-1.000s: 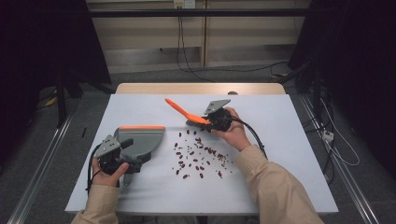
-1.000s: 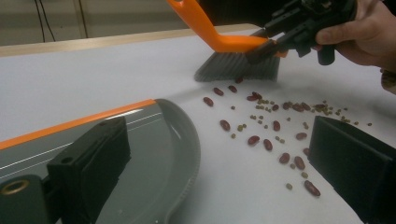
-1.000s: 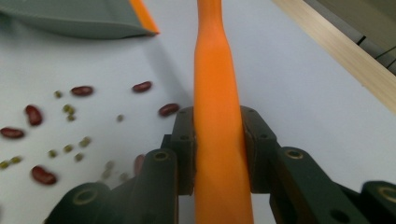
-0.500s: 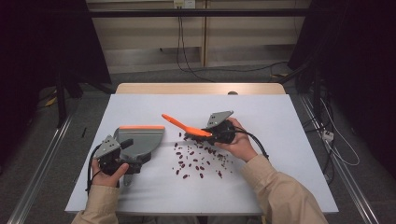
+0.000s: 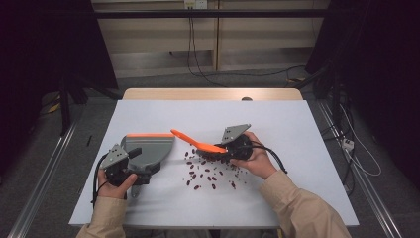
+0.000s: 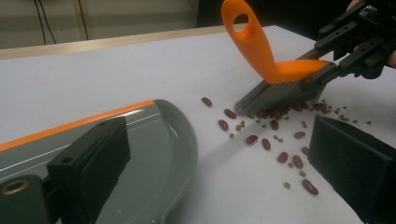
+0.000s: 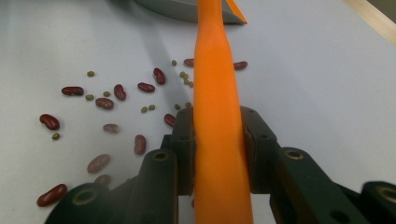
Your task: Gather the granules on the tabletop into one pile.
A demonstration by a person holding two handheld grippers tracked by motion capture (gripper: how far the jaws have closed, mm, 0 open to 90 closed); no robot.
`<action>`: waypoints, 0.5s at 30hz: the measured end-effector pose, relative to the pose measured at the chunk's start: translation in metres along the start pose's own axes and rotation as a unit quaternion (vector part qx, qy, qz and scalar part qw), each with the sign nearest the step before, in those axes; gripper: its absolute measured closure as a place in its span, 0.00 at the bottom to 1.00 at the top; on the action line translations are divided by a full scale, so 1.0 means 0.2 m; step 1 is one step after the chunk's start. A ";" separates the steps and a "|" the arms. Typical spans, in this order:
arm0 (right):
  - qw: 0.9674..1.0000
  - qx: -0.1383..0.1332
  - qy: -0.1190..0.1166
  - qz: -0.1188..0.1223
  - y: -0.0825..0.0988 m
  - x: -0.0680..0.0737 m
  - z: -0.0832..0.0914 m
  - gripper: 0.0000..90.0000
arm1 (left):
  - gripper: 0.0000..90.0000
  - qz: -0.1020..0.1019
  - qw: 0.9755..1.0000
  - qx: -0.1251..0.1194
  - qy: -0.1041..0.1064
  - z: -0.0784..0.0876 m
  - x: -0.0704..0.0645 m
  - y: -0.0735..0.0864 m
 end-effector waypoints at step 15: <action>0.997 -0.063 0.027 -0.041 -0.17 -0.20 -0.03 0.79 | 0.06 0.004 1.000 0.000 0.002 -0.01 0.00 0.00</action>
Point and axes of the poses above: each handheld gripper's, and its own axes: z roughly backward along the jaws, y roughly out of its underside, x roughly to its left, the point moved 9 cm from there along -z, roughly forward along the jaws, and after that the axes turned 1 degree about -y, right-handed, at the moved point
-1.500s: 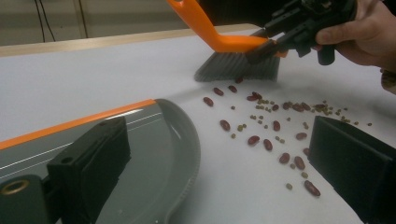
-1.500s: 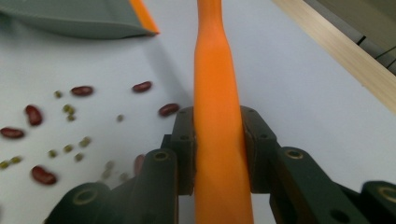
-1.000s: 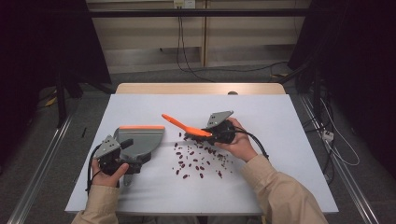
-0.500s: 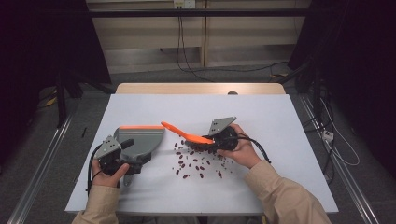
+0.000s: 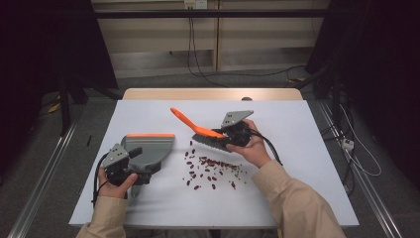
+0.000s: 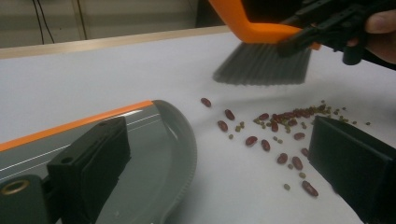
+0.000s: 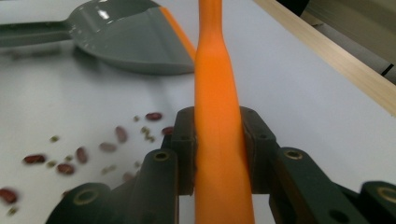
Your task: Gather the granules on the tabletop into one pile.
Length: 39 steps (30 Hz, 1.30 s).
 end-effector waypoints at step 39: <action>0.991 0.030 -0.092 0.091 0.10 0.33 -0.07 0.79 | 0.06 -0.001 1.000 0.007 -0.004 0.00 0.01 0.02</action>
Point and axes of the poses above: each handheld gripper's, and its own axes: z roughly backward along the jaws, y roughly out of its underside, x roughly to its left, the point moved 9 cm from there along -z, roughly forward along the jaws, and after that the axes turned 1 degree about -y, right-handed, at the moved point
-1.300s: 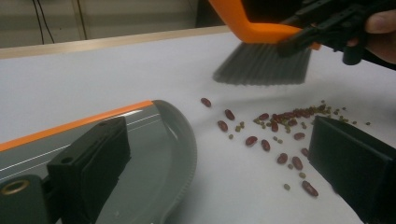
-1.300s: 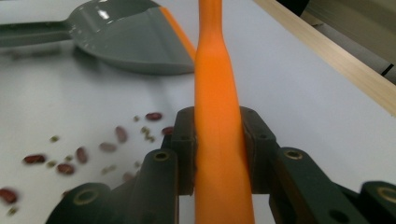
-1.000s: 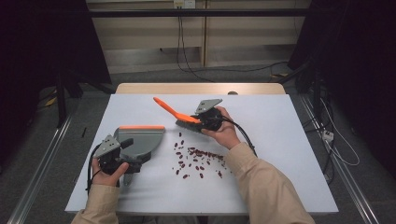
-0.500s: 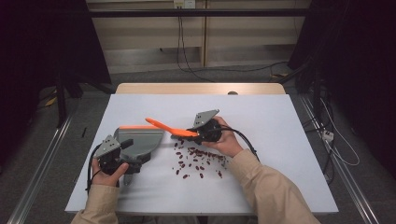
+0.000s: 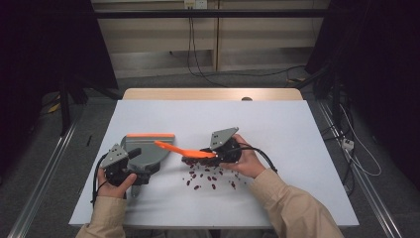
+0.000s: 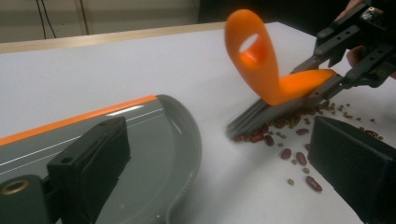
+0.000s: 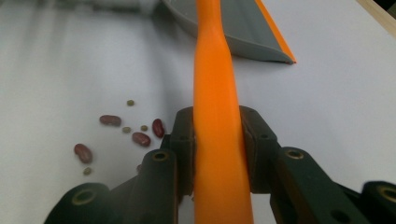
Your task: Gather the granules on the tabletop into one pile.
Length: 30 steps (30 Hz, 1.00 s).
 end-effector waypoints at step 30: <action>1.000 -0.016 0.006 -0.002 -0.05 -0.03 -0.07 0.79 | 0.06 0.004 1.000 -0.004 0.000 0.01 0.02 0.00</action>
Point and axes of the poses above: each handheld gripper's, and its own axes: z roughly backward along the jaws, y roughly out of its underside, x roughly to its left, the point moved 9 cm from there along -z, roughly forward along the jaws, and after that the axes turned 1 degree about -y, right-handed, at the moved point
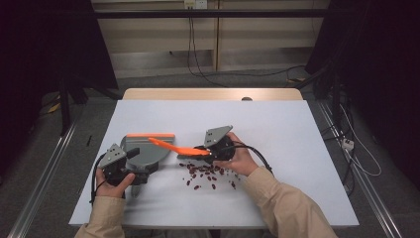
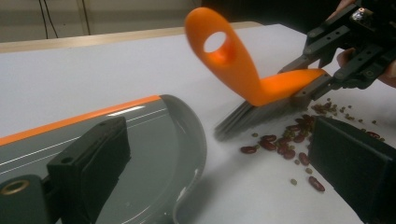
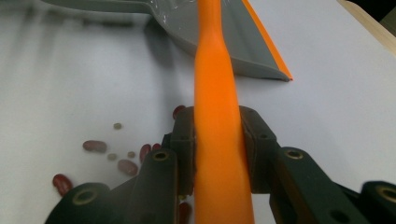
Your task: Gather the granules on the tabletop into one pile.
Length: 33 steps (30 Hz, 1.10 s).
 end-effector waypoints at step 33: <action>0.940 -0.127 0.063 -0.309 -0.13 0.15 0.13 0.79 | 0.06 -0.001 1.000 -0.001 -0.005 0.00 0.01 0.00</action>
Point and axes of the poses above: each handheld gripper's, and its own axes: z roughly backward along the jaws, y roughly out of its underside, x roughly to its left, the point moved 9 cm from there along -z, roughly forward along the jaws, and after that the axes turned 1 degree about -y, right-handed, at the moved point
